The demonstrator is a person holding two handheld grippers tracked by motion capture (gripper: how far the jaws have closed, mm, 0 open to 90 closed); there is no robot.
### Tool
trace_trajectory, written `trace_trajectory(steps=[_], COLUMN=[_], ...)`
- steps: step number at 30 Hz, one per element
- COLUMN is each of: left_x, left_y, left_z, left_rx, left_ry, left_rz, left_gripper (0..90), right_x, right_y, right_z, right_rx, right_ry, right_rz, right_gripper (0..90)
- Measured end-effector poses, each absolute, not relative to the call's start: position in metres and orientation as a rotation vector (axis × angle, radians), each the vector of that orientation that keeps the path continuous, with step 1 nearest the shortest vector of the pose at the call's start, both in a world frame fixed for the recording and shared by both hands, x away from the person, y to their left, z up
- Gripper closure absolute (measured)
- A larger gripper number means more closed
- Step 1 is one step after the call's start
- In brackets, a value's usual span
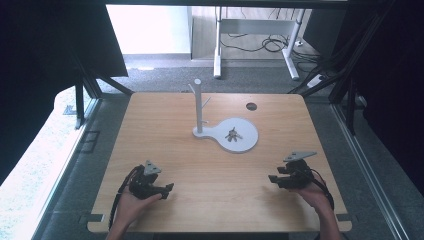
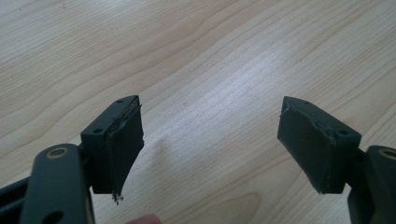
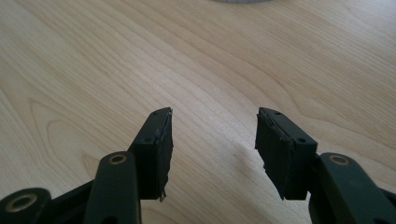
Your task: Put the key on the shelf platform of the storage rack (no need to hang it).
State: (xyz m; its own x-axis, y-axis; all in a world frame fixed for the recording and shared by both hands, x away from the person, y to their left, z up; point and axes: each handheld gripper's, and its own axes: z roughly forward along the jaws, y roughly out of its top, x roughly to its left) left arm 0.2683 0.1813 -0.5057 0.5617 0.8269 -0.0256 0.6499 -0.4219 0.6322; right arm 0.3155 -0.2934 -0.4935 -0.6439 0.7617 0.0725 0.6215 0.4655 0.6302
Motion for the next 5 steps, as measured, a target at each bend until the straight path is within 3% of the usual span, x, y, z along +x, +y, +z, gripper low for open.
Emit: trace_trajectory(steps=[5], left_x=[0.2683], left_y=[0.1809], left_z=[-0.5059], left_rx=[2.207], left_ry=[1.17], left_rz=[0.385], left_gripper=[22.8], right_x=[0.3149], right_y=[-0.2917], right_z=[-0.4964], right_rx=[1.203], right_ry=[2.451], right_rz=[0.93], right_gripper=[44.1])
